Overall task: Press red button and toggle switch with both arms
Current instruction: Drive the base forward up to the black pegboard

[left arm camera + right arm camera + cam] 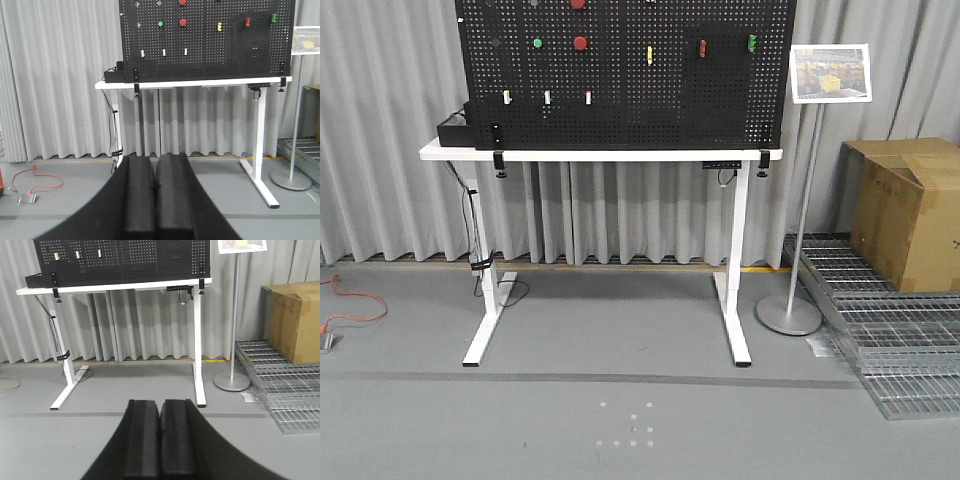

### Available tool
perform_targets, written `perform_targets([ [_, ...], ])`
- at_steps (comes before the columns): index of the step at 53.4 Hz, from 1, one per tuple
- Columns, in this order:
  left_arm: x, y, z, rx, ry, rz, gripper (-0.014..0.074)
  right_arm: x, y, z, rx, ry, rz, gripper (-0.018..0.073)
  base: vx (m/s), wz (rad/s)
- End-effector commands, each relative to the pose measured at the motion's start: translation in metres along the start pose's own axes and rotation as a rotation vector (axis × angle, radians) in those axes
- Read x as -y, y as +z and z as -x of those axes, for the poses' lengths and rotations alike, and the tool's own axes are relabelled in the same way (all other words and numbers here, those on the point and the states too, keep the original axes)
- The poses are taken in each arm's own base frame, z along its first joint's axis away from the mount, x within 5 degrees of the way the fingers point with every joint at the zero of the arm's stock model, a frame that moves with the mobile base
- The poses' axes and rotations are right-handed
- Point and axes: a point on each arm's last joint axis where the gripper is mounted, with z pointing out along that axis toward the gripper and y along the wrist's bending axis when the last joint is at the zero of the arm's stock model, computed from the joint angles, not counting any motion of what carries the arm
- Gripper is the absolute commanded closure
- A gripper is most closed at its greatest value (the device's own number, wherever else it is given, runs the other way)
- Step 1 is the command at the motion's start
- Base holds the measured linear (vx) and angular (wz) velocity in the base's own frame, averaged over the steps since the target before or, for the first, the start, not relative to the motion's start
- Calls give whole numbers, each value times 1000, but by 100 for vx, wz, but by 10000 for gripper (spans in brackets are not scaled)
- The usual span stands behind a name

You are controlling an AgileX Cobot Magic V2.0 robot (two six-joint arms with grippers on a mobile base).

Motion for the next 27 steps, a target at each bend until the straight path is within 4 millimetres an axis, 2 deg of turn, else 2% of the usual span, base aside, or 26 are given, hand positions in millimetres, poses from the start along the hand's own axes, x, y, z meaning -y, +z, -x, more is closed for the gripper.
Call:
perform_targets([
  [1, 0, 0, 4, 76, -15, -7, 594, -1, -1, 6, 93, -9, 15, 567, 25, 0],
  [27, 0, 0, 4, 76, -15, -7, 594, -1, -1, 6, 93, -9, 15, 567, 32, -1],
])
